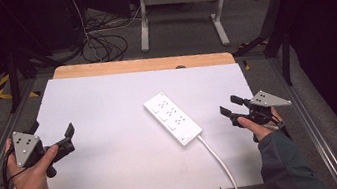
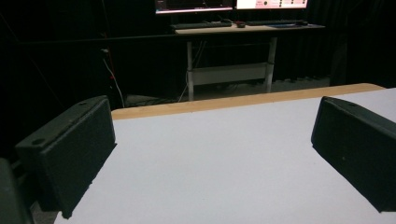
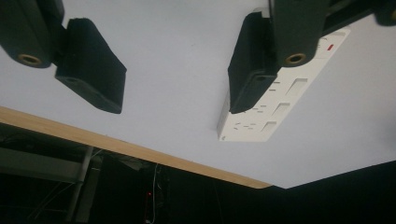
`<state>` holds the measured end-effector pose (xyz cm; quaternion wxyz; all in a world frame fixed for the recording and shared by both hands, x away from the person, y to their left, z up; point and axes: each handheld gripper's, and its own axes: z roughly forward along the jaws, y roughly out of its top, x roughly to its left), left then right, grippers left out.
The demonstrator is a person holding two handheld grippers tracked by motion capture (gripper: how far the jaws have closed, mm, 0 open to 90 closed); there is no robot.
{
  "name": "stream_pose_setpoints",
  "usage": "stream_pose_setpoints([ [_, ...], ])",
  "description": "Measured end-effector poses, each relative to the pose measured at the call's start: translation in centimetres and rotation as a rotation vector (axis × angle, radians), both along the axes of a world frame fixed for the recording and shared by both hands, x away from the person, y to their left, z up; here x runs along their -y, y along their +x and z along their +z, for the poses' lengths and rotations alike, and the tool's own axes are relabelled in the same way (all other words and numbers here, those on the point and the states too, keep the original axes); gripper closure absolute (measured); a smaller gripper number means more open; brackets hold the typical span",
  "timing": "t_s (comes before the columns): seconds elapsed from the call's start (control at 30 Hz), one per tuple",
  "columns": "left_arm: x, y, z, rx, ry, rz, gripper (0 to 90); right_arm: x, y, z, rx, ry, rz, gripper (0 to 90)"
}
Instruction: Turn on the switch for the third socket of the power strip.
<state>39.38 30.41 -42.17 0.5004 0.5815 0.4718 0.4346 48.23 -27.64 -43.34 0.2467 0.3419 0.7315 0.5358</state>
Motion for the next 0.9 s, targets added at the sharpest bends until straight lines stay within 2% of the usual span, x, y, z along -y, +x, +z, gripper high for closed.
stream_pose_setpoints([
  [0.23,0.00,-0.03,0.01,0.003,-0.001,0.000,0.3,-0.02,-0.01,0.04,0.002,-0.002,0.003,57.5],
  [0.27,0.02,-0.05,0.02,0.004,-0.001,0.000,0.3,-0.02,-0.01,0.04,0.002,-0.002,0.003,57.5],
  [0.3,0.01,-0.06,0.02,0.004,0.000,0.000,0.3,0.02,-0.01,0.09,-0.008,0.023,-0.003,60.4],
  [0.33,-0.01,-0.05,0.01,0.003,-0.001,0.001,0.3,0.05,-0.02,0.13,-0.001,0.019,-0.003,64.0],
  [0.37,-0.04,-0.05,0.01,0.001,-0.003,0.000,0.3,0.07,-0.03,0.18,0.003,0.022,0.000,71.4],
  [0.5,-0.01,-0.02,-0.02,0.002,-0.003,0.001,0.3,0.06,-0.05,0.28,0.014,0.023,0.015,83.5],
  [0.67,-0.03,-0.02,-0.01,0.003,0.000,0.001,0.3,0.11,-0.02,0.40,0.020,0.025,0.011,89.7],
  [0.9,0.00,-0.01,-0.02,0.002,-0.001,-0.003,0.3,-0.38,0.23,0.44,0.023,-0.007,0.035,90.0],
])
